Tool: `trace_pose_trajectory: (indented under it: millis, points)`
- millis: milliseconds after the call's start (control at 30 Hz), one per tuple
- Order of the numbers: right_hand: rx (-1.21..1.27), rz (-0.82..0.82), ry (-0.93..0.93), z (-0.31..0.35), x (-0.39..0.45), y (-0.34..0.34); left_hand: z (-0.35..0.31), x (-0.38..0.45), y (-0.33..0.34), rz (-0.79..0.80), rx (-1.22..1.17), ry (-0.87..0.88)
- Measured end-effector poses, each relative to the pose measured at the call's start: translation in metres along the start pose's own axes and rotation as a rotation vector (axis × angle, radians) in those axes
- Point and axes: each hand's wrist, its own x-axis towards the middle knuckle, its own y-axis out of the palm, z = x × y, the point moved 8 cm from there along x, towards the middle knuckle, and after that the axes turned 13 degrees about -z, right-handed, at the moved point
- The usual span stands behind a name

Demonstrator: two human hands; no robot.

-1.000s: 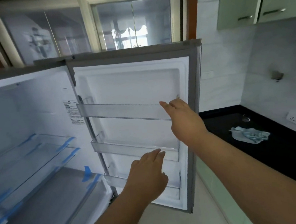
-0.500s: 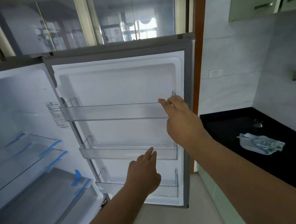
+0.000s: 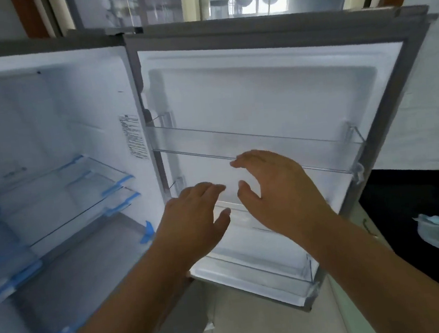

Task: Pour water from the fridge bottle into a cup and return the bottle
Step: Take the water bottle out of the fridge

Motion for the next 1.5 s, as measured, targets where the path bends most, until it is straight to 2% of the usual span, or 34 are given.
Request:
trace_pose_trajectory:
  millis: [233,400,567,700,800,867,1033,1167,1300,1500]
  points:
    - [0.118,0.21,-0.078,0.106,0.043,0.099,0.178,-0.016,-0.076,-0.089,0.123,-0.25]
    - [0.236,0.283,-0.128,0.183,0.063,0.174,0.308,-0.043,-0.079,0.013,0.244,-0.491]
    - [0.347,0.397,-0.207,0.246,0.073,0.246,0.369,-0.069,-0.068,0.1,0.283,-0.632]
    - [0.426,0.468,-0.27,0.287,0.091,0.291,0.395,-0.073,-0.067,0.076,0.308,-0.72]
    - [0.459,0.521,-0.321,0.314,0.106,0.324,0.417,-0.07,-0.065,-0.023,0.254,-0.82]
    - [0.465,0.578,-0.333,0.323,0.112,0.347,0.431,-0.065,-0.07,-0.148,0.19,-0.92]
    - [0.475,0.687,-0.361,0.325,0.126,0.392,0.495,-0.043,-0.102,-0.62,-0.07,-1.186]
    - [0.501,0.734,-0.368,0.319,0.137,0.411,0.528,-0.025,-0.135,-0.976,-0.216,-1.261]
    - [0.553,0.743,-0.331,0.312,0.144,0.422,0.57,-0.013,-0.135,-1.03,-0.358,-1.316]
    - [0.613,0.761,-0.338,0.298,0.146,0.427,0.608,-0.004,-0.137,-0.836,-0.186,-1.279]
